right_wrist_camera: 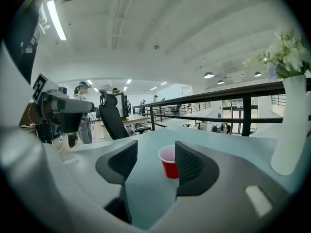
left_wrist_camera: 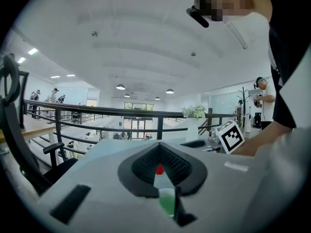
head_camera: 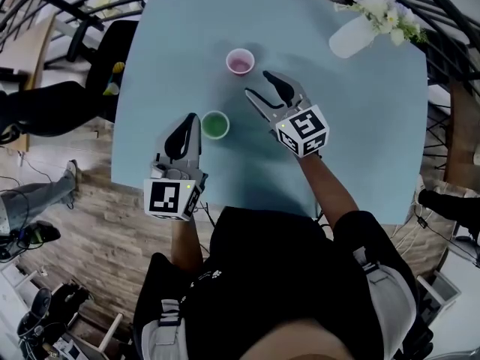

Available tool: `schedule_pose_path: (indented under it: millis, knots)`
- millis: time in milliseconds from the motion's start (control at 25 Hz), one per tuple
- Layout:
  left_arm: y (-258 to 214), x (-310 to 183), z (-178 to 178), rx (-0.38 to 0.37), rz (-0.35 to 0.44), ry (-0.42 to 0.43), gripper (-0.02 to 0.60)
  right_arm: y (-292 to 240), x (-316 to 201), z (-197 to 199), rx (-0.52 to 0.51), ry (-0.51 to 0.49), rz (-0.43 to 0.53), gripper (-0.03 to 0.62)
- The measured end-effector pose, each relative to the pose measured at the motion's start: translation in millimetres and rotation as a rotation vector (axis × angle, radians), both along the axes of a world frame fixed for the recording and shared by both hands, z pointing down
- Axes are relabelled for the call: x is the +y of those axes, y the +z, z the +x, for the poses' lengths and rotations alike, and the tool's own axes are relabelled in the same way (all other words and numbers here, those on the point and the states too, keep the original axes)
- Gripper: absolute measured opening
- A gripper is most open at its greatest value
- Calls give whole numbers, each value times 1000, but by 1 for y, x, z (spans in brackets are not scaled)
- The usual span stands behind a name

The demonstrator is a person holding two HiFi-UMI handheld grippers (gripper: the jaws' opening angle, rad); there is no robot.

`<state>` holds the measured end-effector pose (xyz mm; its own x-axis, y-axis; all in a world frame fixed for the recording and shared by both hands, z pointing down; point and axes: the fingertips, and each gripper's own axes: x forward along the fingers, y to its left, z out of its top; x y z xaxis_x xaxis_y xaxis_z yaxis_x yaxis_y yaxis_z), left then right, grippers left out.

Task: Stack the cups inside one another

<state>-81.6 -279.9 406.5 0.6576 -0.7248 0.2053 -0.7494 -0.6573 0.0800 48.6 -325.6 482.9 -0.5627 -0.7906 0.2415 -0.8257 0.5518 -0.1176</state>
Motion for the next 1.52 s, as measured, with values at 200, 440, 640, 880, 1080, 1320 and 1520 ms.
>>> schedule_pose_path:
  millis: [200,440,640,880,1080,1320,1520]
  knots:
    - [6,-11,-7,-5,-13,-12,-8,15,-27,-6,44,7,-10,279]
    - [16,-15,-20,-18,-36,-41,-8,36,-49,-6,102,14,-37,339]
    - [14,-18,-26,-20,-34,-55,-8,52,-65,-7,145,5,-54,360]
    - [17,-17,-36,-28,-42,-74,-8,68,-77,-11,151,3,-78,367]
    - [16,-16,-39,-34,-40,-87,-8,80,-83,-12,172,-7,-89,365]
    - [17,-11,-46,-42,-45,-106,-8,82,-81,-14,179,-32,-90,322]
    - [15,-7,-49,-42,-40,-111,-8,78,-76,-18,194,-52,-82,321]
